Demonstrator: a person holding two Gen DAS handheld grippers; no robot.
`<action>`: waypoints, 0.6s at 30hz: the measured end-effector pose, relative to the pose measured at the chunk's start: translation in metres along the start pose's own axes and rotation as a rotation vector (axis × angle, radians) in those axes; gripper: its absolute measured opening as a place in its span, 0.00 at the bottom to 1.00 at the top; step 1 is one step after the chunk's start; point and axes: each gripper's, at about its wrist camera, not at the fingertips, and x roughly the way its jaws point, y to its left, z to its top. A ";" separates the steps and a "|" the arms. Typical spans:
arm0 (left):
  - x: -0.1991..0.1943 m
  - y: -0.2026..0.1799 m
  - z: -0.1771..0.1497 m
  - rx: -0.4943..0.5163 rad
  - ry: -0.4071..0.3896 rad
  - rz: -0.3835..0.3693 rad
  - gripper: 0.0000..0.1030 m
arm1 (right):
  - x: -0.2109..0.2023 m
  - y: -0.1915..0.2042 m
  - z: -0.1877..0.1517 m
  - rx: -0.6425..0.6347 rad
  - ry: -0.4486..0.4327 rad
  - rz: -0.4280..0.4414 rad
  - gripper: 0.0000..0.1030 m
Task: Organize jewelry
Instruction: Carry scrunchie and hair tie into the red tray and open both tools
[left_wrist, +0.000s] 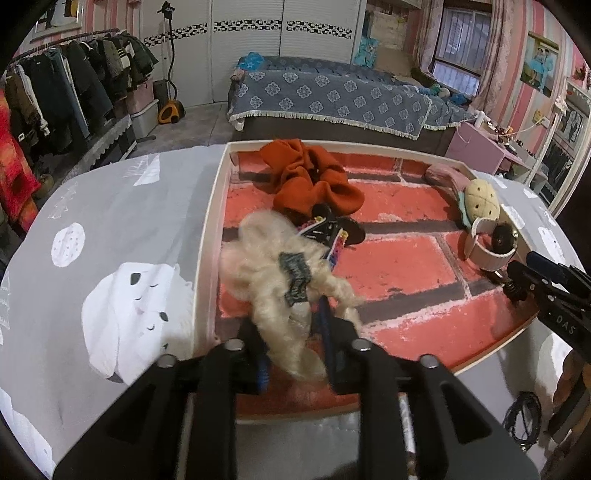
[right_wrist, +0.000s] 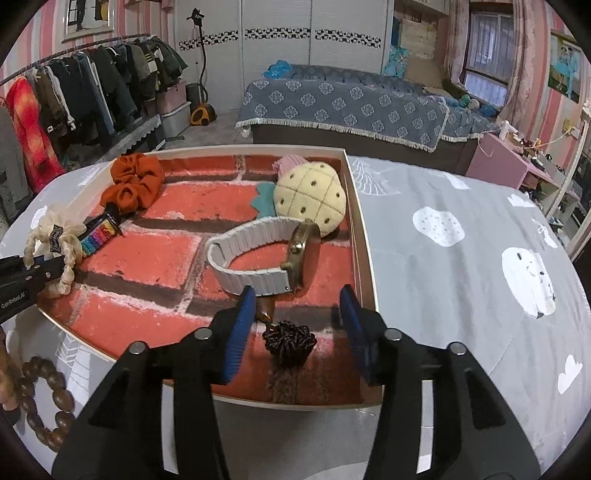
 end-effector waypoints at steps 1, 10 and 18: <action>-0.007 0.001 0.000 -0.006 -0.016 0.007 0.44 | -0.004 0.000 0.001 -0.002 -0.008 0.000 0.58; -0.056 0.003 -0.001 -0.023 -0.088 0.003 0.70 | -0.056 0.001 0.002 0.017 -0.094 -0.009 0.95; -0.109 0.012 -0.021 -0.004 -0.131 0.032 0.75 | -0.106 0.001 -0.024 0.057 -0.114 -0.011 0.96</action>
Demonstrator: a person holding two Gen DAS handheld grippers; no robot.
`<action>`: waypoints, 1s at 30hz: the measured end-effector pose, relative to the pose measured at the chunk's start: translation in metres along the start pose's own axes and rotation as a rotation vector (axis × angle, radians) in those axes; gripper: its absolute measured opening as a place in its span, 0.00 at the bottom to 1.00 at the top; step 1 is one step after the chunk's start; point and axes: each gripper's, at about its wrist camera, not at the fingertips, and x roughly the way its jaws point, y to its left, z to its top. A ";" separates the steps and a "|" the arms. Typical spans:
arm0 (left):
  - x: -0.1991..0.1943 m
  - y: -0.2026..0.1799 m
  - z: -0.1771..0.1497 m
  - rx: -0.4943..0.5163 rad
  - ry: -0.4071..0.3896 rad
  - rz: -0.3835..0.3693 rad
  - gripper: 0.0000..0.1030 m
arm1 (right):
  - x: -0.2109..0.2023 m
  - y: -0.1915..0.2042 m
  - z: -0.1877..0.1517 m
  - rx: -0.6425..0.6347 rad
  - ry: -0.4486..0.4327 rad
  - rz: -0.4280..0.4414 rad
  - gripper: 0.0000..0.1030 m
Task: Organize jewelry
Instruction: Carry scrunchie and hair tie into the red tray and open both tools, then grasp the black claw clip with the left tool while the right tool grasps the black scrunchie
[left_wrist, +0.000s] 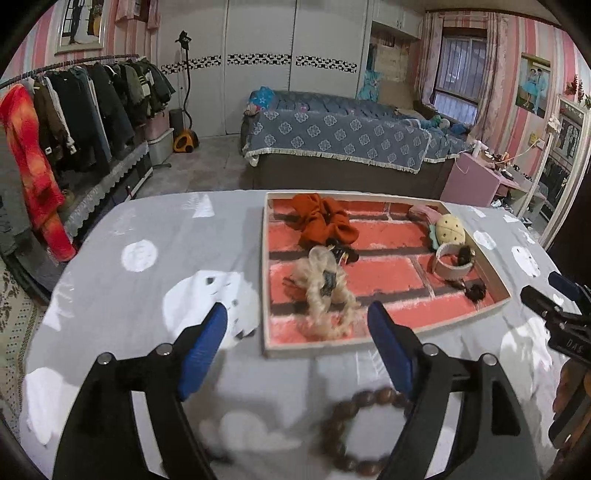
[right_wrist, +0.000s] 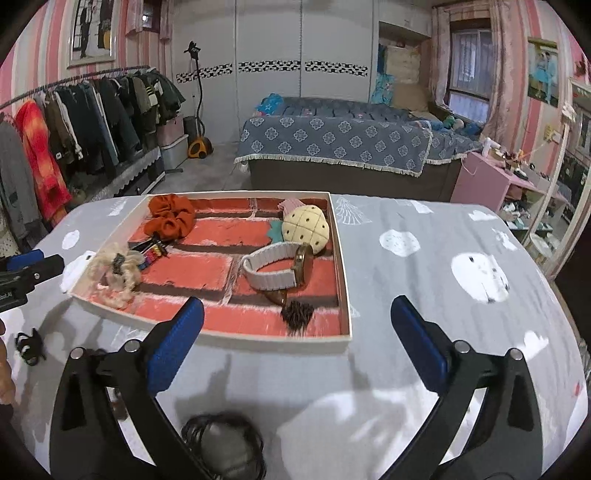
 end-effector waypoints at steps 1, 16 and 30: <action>-0.006 0.001 -0.003 0.007 0.001 0.003 0.75 | -0.004 0.000 -0.003 0.002 -0.001 0.001 0.96; -0.066 0.035 -0.079 0.001 -0.018 0.084 0.87 | -0.078 0.000 -0.077 0.082 0.009 0.010 0.96; -0.052 0.061 -0.106 -0.023 0.011 0.111 0.87 | -0.096 0.030 -0.136 0.018 0.074 -0.017 0.96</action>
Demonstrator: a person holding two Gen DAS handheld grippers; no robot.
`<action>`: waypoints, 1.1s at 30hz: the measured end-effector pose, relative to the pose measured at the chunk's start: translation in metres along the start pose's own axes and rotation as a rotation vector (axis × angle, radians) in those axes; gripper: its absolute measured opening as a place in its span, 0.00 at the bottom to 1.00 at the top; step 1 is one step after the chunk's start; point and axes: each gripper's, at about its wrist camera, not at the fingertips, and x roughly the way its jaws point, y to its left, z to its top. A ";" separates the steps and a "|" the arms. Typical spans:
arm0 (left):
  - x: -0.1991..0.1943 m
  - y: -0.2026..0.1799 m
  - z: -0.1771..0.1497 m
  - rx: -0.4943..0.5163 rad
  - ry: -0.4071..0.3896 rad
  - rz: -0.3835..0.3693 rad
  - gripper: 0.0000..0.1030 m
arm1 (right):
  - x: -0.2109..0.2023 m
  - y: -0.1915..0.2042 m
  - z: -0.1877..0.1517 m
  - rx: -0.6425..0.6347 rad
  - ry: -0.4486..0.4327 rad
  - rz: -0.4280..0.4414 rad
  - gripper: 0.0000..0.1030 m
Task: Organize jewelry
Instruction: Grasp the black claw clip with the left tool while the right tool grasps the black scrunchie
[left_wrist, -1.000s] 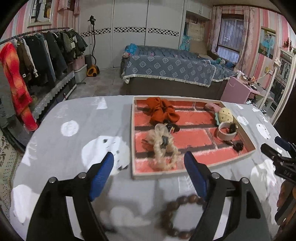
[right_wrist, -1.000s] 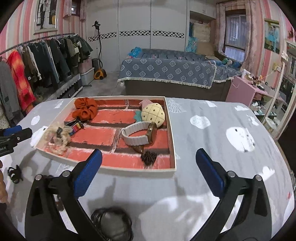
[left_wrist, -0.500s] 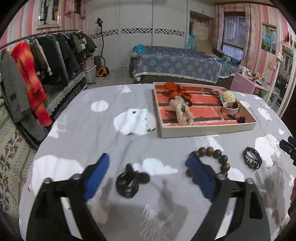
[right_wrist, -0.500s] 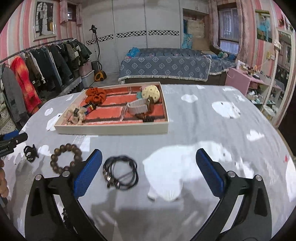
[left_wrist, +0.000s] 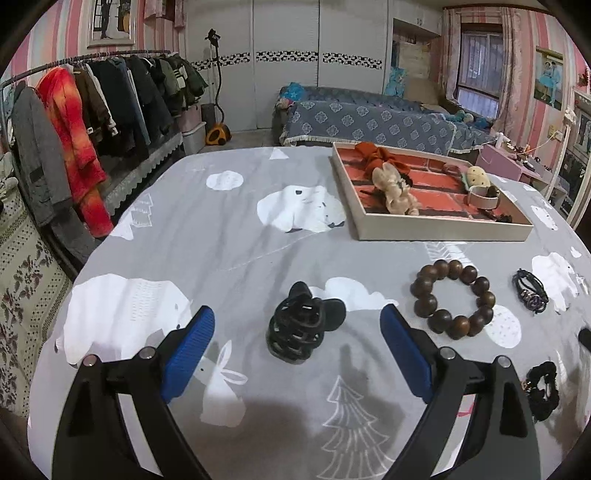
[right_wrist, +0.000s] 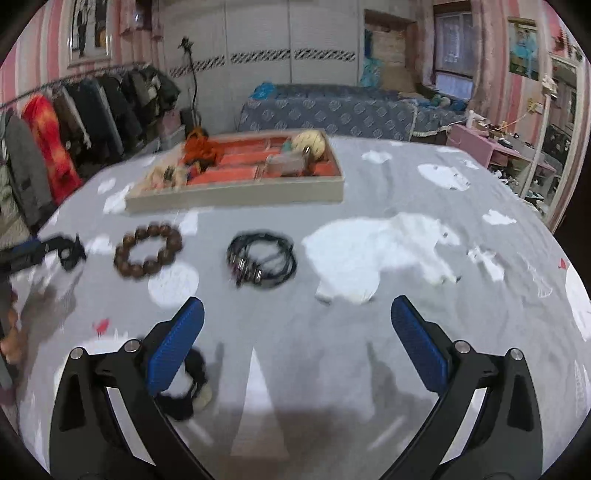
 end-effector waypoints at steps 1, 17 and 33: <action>0.002 0.001 -0.002 -0.001 0.004 0.000 0.87 | 0.002 0.003 -0.005 -0.008 0.015 0.003 0.96; 0.020 0.004 -0.004 0.032 0.026 0.045 0.85 | 0.018 0.030 -0.020 -0.074 0.136 0.052 0.83; 0.042 0.007 -0.004 0.036 0.103 -0.020 0.47 | 0.030 0.053 -0.018 -0.130 0.180 0.063 0.34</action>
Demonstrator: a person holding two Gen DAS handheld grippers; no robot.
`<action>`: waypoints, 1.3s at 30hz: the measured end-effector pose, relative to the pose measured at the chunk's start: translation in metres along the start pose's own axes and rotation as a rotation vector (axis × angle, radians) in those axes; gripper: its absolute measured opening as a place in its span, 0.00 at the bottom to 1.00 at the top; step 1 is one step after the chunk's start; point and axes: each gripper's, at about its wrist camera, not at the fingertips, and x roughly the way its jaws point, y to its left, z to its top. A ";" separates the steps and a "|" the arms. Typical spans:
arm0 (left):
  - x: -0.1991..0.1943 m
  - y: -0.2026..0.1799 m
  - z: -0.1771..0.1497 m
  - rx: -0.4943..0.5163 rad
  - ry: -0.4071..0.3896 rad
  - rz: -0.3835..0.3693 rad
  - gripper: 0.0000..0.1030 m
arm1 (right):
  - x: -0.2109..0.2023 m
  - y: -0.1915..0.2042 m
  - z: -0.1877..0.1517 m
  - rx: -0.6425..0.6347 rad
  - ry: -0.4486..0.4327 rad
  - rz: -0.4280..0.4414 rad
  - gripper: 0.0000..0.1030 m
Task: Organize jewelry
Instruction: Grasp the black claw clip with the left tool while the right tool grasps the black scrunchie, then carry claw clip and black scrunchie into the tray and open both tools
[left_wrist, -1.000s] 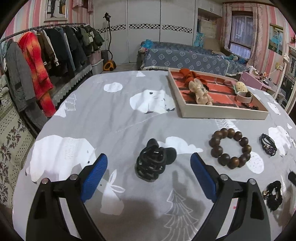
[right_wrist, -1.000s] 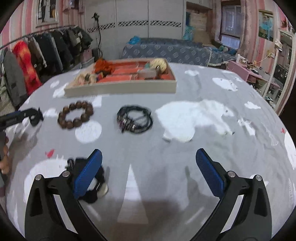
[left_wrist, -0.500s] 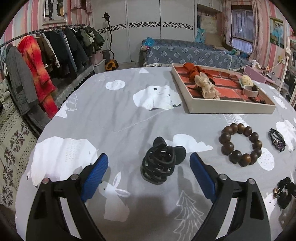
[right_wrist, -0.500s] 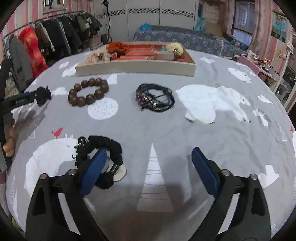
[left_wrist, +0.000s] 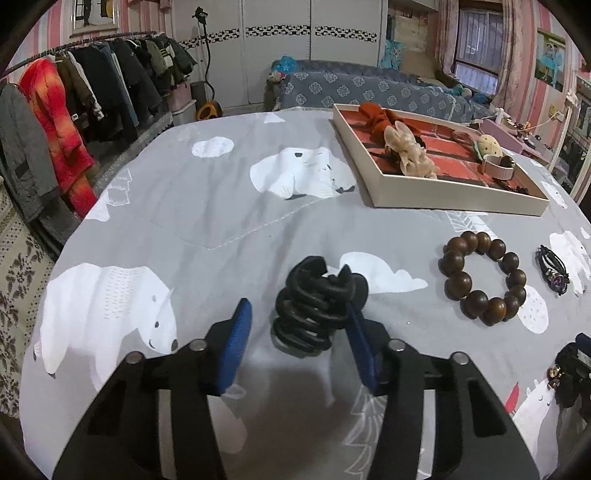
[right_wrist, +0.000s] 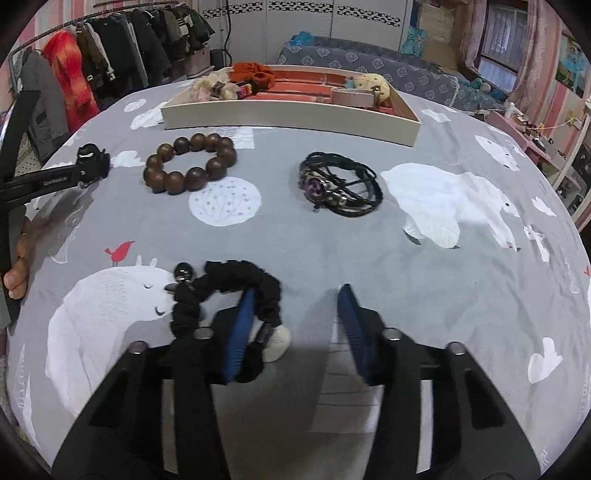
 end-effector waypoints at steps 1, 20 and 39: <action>0.000 -0.001 0.000 0.006 -0.001 -0.004 0.44 | 0.000 0.001 0.000 -0.003 -0.002 0.004 0.31; -0.003 -0.002 -0.001 -0.003 -0.007 -0.021 0.36 | -0.005 -0.013 0.004 0.020 -0.034 0.027 0.10; -0.039 -0.027 0.047 -0.016 -0.107 -0.053 0.36 | -0.024 -0.051 0.070 0.047 -0.182 0.006 0.09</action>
